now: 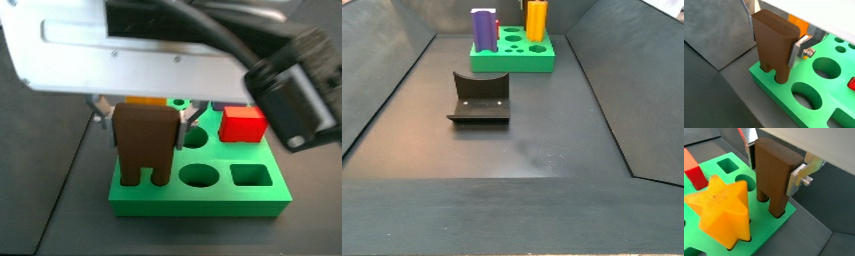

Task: Pick up the square-circle object. Move up. Rotate the square-circle object. Move to above the board. Insert the square-circle object.
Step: Insert the square-circle object.

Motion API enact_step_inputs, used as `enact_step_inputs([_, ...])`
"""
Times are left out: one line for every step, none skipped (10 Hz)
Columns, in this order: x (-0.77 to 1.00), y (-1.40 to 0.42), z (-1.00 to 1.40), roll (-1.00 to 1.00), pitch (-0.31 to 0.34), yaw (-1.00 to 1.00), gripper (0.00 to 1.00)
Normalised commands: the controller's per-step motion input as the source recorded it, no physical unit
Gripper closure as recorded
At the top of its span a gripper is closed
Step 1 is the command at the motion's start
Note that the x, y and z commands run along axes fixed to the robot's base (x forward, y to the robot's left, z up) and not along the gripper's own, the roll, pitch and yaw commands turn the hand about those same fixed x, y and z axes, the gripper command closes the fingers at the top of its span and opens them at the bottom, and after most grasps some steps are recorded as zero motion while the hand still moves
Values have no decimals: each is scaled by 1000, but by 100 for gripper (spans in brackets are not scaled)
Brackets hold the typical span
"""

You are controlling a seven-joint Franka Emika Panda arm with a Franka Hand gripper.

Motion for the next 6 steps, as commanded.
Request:
enact_step_inputs([-220, -34, -337, -6, -176, 0, 100])
enact_step_inputs([-183, -60, -329, -53, -211, 0, 100])
enact_step_inputs([-243, -131, -466, -16, -334, 49, 100])
enact_step_inputs([-191, -94, -440, -60, -353, 109, 100])
enact_step_inputs([-63, -43, -340, -90, -249, 69, 100])
enact_step_inputs([0, 0, 0, -7, 0, 0, 100])
